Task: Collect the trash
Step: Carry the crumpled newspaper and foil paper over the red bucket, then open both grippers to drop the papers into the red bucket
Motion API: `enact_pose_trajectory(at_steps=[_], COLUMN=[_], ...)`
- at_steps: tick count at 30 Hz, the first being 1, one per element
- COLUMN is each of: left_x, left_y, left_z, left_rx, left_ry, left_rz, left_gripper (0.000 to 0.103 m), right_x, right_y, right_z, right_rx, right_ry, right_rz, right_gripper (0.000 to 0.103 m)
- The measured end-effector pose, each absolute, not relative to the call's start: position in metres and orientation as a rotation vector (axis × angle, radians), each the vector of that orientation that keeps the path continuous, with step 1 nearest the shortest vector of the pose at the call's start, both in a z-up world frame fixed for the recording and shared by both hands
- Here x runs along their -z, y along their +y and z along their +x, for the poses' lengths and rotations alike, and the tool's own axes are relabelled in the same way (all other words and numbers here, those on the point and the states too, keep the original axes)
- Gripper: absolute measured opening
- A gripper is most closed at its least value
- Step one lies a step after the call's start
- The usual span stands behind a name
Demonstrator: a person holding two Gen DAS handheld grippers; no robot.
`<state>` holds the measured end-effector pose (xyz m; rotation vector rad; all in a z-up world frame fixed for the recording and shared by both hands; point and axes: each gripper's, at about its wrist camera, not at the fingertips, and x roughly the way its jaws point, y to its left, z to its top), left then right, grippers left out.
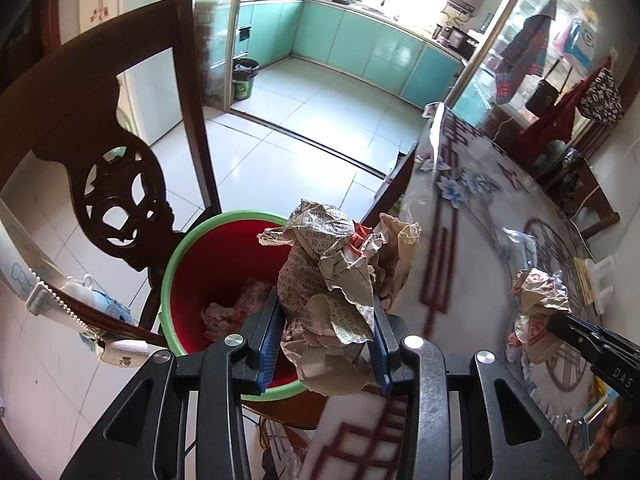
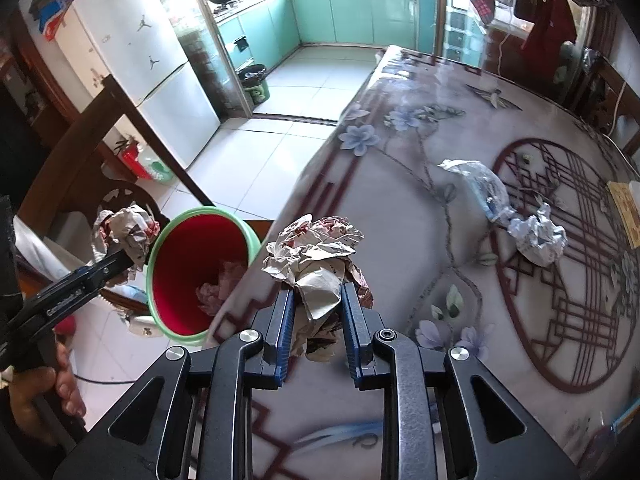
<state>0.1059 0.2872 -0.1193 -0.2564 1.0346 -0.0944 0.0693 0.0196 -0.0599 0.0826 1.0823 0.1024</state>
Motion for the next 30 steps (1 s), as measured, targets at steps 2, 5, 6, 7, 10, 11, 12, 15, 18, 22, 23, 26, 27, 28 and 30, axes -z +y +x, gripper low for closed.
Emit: enact_pose_trajectory(at_steps=[2, 5, 6, 7, 10, 11, 12, 15, 18, 22, 23, 26, 27, 28, 30], left_x=[0.123, 0.126, 0.127, 0.128, 0.133, 0.135, 0.136, 0.142, 0.150, 0.161, 0.163, 0.170, 0.172, 0.175, 0.179], left_y=[0.293, 0.300, 0.303, 0.306, 0.315, 0.319, 0.322, 0.331, 0.340, 0.349, 0.351, 0.357, 0.358, 0.360, 0.362], left_z=[0.108, 0.110, 0.110, 0.111, 0.112, 0.113, 0.113, 0.115, 0.118, 0.120, 0.121, 0.125, 0.126, 0.128, 0.131], left_rx=[0.085, 0.073, 0.068, 0.061, 0.045, 0.036, 0.030, 0.008, -0.011, -0.031, -0.035, -0.044, -0.046, -0.048, -0.052], left_ry=[1.039, 1.044, 1.046, 1.048, 1.055, 1.058, 1.060, 1.071, 1.086, 1.107, 1.112, 1.128, 1.133, 1.139, 1.149], left_rz=[-0.263, -0.270, -0.272, -0.275, -0.280, -0.282, -0.283, -0.288, -0.294, -0.299, -0.300, -0.302, -0.301, -0.300, -0.300], left_gripper=[0.036, 0.036, 0.036, 0.036, 0.036, 0.036, 0.036, 0.036, 0.037, 0.037, 0.037, 0.037, 0.037, 0.037, 0.037], right_x=[0.060, 0.061, 0.062, 0.062, 0.063, 0.063, 0.063, 0.067, 0.074, 0.083, 0.086, 0.091, 0.092, 0.093, 0.095], right_y=[0.025, 0.033, 0.035, 0.039, 0.051, 0.056, 0.060, 0.076, 0.090, 0.106, 0.109, 0.117, 0.119, 0.121, 0.124], right_z=[0.072, 0.078, 0.080, 0.082, 0.088, 0.090, 0.092, 0.099, 0.106, 0.113, 0.115, 0.118, 0.119, 0.121, 0.122], right_rx=[-0.113, -0.126, -0.130, -0.136, -0.161, -0.172, -0.182, -0.221, -0.254, -0.292, -0.298, -0.313, -0.317, -0.327, -0.345], right_ry=[1.085, 1.088, 1.089, 1.090, 1.089, 1.089, 1.091, 1.101, 1.119, 1.147, 1.154, 1.170, 1.174, 1.176, 1.177], right_rz=[0.075, 0.067, 0.065, 0.062, 0.053, 0.048, 0.043, 0.020, 0.003, -0.014, -0.014, -0.018, -0.018, -0.015, -0.005], right_gripper=[0.022, 0.022, 0.022, 0.022, 0.022, 0.022, 0.022, 0.022, 0.022, 0.023, 0.023, 0.023, 0.023, 0.023, 0.023])
